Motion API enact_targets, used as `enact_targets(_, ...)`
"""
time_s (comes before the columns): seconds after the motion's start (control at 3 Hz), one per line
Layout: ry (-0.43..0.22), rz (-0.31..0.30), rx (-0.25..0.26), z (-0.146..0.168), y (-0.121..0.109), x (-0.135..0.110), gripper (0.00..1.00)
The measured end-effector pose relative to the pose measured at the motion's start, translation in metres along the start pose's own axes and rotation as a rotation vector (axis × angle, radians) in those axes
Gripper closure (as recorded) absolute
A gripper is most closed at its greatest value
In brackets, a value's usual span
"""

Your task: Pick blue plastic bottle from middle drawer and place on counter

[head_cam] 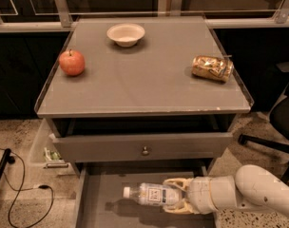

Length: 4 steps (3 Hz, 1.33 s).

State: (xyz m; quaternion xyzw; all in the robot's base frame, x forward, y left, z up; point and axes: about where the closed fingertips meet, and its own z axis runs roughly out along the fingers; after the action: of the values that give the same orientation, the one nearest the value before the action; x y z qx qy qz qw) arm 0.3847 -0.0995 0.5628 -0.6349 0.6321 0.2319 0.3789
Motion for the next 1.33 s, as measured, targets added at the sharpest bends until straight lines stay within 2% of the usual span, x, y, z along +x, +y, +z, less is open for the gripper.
enact_targets(0.33, 0.003, -0.143, 0.051, -0.037, 0.012, -0.07, 1.0)
enact_targets(0.67, 0.022, -0.307, 0.126, -0.095, 0.001, -0.167, 1.0)
enact_targets(1.0, 0.054, -0.327, 0.136, -0.106, 0.002, -0.179, 1.0)
enact_targets(1.33, 0.054, -0.327, 0.136, -0.106, 0.002, -0.179, 1.0)
